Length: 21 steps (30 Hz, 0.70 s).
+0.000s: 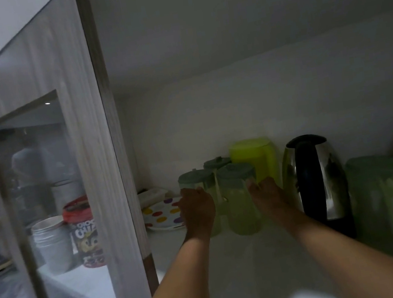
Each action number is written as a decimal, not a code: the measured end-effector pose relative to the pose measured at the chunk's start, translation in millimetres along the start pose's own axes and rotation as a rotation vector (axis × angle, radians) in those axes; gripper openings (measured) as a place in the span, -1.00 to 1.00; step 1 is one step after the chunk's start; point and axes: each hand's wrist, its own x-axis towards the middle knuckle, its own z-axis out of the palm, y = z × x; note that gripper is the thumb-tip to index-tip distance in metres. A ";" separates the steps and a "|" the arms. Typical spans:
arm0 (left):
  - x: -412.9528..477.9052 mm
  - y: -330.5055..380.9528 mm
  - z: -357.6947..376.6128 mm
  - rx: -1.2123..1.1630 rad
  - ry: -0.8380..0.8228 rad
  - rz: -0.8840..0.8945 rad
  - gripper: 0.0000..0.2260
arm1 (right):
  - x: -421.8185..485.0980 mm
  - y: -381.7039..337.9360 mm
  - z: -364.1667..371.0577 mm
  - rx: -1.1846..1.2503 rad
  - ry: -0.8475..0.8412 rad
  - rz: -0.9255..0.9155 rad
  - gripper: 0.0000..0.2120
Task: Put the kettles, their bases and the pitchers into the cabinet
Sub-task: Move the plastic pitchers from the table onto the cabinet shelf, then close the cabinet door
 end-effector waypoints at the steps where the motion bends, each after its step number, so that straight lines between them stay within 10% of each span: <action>1: -3.7 0.8 0.5 0.002 0.001 0.016 -0.69 | -3.5 2.7 -0.6 -0.009 0.025 -0.022 -0.46; 9: -34.2 19.7 9.2 -0.065 -0.186 0.145 -0.71 | -59.5 13.4 -41.3 -0.122 0.214 -0.073 -0.59; 21: -221.0 38.9 -48.7 -0.252 -0.864 0.375 -0.74 | -350.0 32.1 -144.3 -0.326 0.795 0.397 -0.57</action>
